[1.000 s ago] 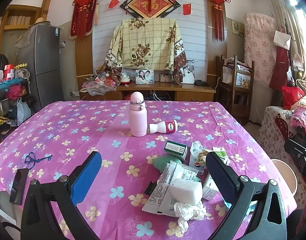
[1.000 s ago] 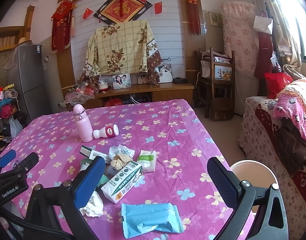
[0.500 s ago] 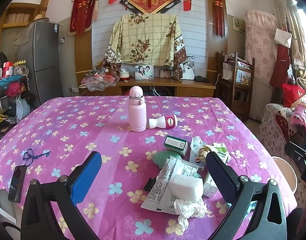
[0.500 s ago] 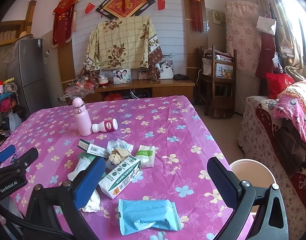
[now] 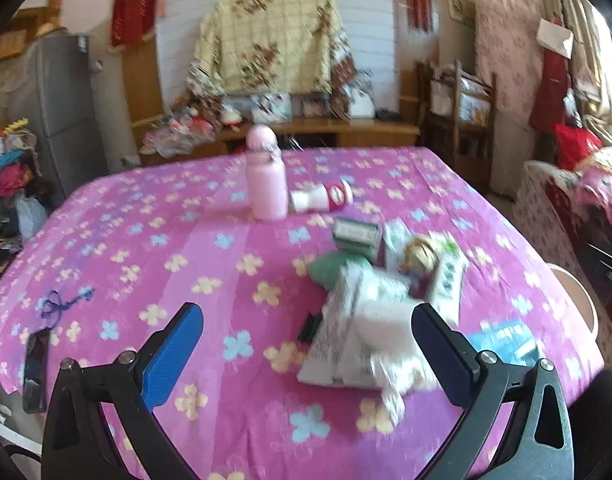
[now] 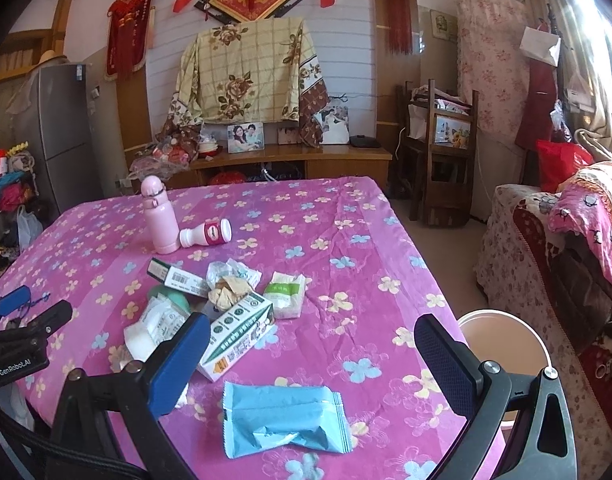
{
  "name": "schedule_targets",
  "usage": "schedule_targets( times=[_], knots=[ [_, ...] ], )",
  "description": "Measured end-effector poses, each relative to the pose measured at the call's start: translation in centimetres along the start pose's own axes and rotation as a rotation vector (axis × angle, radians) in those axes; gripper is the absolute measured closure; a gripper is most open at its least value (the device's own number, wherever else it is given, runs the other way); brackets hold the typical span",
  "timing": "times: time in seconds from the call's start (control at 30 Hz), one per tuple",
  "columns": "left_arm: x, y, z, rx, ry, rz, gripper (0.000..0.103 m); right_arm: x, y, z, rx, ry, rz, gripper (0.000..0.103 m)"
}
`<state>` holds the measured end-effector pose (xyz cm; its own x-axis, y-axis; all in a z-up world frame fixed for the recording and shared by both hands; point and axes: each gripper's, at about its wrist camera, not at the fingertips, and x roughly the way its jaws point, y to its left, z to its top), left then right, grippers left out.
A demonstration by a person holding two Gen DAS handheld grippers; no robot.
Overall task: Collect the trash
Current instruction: 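Grasp the white foam block with the left gripper while the right gripper approaches the blue wipe pack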
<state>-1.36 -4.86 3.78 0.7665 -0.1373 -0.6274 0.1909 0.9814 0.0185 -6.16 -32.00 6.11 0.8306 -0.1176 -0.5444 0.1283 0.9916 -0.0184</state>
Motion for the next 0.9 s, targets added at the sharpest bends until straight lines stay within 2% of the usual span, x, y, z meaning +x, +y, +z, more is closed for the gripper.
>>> schedule_targets(
  times=[0.2, 0.3, 0.4, 0.57, 0.63, 0.73, 0.77, 0.8, 0.9],
  knots=[
    [1.1, -0.8, -1.0, 0.022, 0.079, -0.100, 0.000, 1.7, -1.3, -1.7, -0.006, 0.092, 0.048, 0.000],
    [2.1, -2.0, -0.6, 0.040, 0.092, -0.117, 0.000, 2.8, -1.6, -3.0, -0.028, 0.140, 0.069, 0.000],
    [3.3, -3.6, 0.0, 0.074, 0.099, -0.125, 0.000, 3.7, -1.9, -4.7, -0.023, 0.216, 0.133, 0.000],
    [5.9, -5.7, 0.7, 0.130, 0.134, -0.134, 0.000, 6.0, -2.1, -6.8, 0.052, 0.319, 0.225, 0.000],
    [6.8, -6.2, 0.8, 0.144, 0.148, -0.138, 0.005, 6.8, -1.9, -7.1, 0.076, 0.345, 0.256, 0.000],
    [8.2, -6.4, 0.8, 0.152, 0.196, -0.154, 0.028, 8.9, -0.8, -7.4, 0.064, 0.393, 0.246, 0.000],
    [8.6, -6.4, 0.7, 0.149, 0.211, -0.165, 0.041, 9.4, -0.6, -7.6, 0.064, 0.409, 0.245, 0.000],
    [8.9, -6.3, 0.5, 0.144, 0.230, -0.176, 0.048, 10.2, -0.4, -7.7, 0.062, 0.427, 0.243, 0.000],
    [8.8, -5.8, 0.5, 0.137, 0.220, -0.183, 0.053, 11.8, -0.3, -8.3, 0.065, 0.473, 0.243, 0.000]
  ],
)
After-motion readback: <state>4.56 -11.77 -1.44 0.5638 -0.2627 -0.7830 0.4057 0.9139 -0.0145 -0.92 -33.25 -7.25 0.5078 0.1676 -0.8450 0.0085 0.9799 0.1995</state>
